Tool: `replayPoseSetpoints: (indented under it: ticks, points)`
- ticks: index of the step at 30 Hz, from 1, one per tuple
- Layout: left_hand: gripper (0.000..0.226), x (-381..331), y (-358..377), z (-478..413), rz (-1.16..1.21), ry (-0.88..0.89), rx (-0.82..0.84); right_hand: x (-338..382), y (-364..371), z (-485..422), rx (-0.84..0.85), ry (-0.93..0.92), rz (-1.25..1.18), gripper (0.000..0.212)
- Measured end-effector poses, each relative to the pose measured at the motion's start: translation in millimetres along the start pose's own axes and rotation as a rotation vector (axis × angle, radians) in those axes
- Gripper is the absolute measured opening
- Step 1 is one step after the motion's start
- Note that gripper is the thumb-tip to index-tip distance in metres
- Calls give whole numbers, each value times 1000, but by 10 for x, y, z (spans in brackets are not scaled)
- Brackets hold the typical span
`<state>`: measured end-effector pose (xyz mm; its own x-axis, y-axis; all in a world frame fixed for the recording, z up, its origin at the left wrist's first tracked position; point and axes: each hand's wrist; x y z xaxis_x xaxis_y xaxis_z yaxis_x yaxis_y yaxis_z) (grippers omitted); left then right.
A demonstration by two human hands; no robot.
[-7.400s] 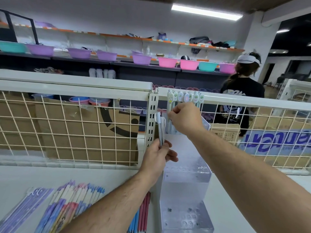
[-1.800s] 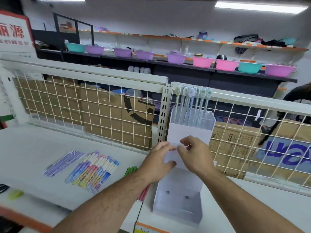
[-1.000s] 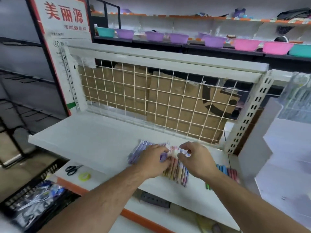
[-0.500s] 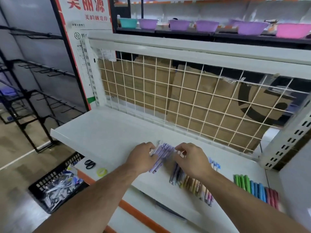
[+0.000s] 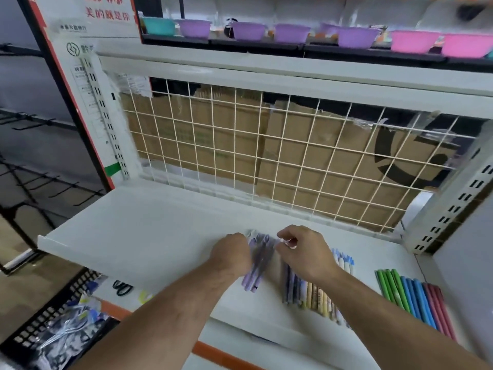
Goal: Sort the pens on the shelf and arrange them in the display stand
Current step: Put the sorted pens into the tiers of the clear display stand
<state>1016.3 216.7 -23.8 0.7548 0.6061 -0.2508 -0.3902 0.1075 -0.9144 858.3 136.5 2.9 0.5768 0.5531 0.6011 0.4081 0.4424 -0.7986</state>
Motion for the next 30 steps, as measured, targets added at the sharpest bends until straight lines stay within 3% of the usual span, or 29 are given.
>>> replayPoseSetpoints:
  ticks: [5, 9, 13, 16, 20, 22, 25, 30]
  points:
    - [27, -4, -16, -85, -112, 43, 46, 92, 35, 131, -63, 45, -18, 5]
    - [36, -8, -49, -141, -116, 98, 136, 145, 66, 230, -119, 124, -34, 7]
    - [66, 69, 12, -169, -218, 160, 141, 215, 128, 392, -146, 181, -15, 13]
    - [69, 98, 79, -240, -151, 103, 224, 206, 173, 517, -155, 218, -48, 12]
    - [72, 137, 87, -180, -101, 158, 151, 189, 194, 675, -163, 265, -83, 9]
    - [70, 108, 35, -133, -8, 172, 128, 187, 197, 742, -164, 264, -97, 13]
    - [32, -38, -110, -109, 359, 87, 76, 179, 154, 817, -173, 276, -98, 18]
    - [28, -437, -123, 206, 654, 204, 108, 137, -6, 952, -206, 261, -154, 7]
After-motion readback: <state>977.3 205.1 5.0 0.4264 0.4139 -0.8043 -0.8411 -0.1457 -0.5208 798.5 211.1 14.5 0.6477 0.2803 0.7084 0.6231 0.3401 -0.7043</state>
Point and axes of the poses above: each hand's wrist, its own z-axis away from the middle knuckle, its own y-axis out of the palm, x = y × z, and after that the axes turned 9 degrees about x, right-handed
